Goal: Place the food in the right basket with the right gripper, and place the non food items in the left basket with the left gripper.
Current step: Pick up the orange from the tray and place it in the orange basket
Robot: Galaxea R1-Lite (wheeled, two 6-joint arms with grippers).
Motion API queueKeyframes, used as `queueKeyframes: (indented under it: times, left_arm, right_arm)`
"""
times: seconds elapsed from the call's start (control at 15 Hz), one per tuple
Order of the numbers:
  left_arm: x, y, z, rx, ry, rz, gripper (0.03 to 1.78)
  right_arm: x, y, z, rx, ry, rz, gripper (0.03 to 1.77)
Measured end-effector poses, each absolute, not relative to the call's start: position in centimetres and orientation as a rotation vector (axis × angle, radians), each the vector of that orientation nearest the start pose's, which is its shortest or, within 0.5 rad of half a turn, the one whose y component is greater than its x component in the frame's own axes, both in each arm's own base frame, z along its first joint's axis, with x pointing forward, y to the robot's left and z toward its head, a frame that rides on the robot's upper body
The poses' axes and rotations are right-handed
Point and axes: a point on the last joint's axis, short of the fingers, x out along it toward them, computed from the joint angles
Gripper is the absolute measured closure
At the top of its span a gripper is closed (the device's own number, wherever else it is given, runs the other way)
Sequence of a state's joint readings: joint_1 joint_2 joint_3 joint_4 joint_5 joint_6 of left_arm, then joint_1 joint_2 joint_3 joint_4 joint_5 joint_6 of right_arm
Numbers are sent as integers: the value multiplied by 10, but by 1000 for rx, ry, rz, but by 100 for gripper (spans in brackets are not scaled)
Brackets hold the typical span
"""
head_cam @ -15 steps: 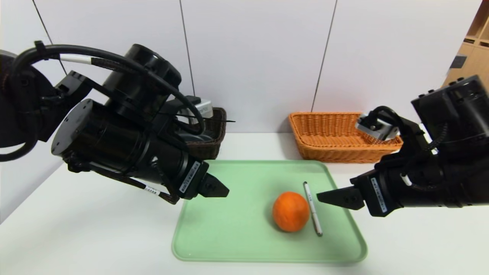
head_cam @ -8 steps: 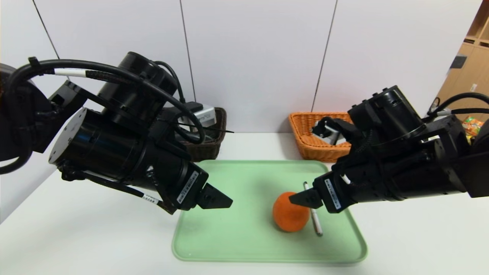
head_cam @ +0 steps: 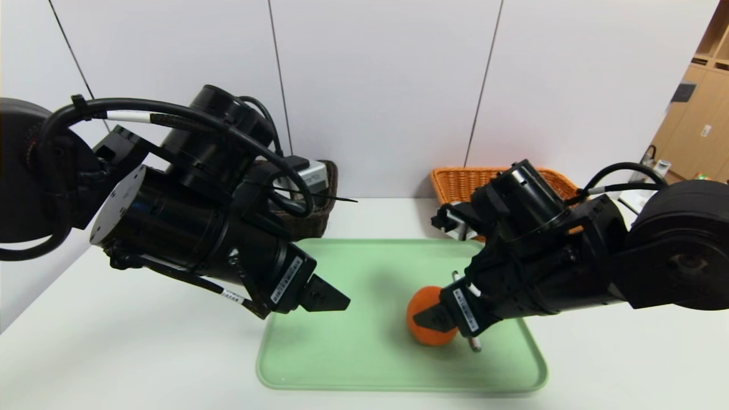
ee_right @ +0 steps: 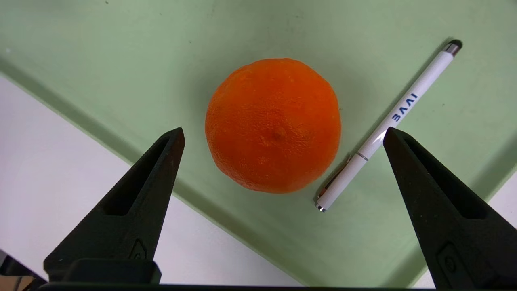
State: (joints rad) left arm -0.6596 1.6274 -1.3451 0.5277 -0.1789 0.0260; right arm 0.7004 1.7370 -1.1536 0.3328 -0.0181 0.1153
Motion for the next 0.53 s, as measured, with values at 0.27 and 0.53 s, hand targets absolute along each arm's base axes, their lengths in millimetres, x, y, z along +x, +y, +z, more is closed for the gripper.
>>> queueKeyframes:
  times: [0.27,0.53]
  left_arm:
    - [218,-174,248,222,797,-799,12]
    - [218,-174,248,223,794,-800,12]
  right_arm:
    - [231,203,167,-261,944,586,10]
    - [234,209,157,-280,968,591,49]
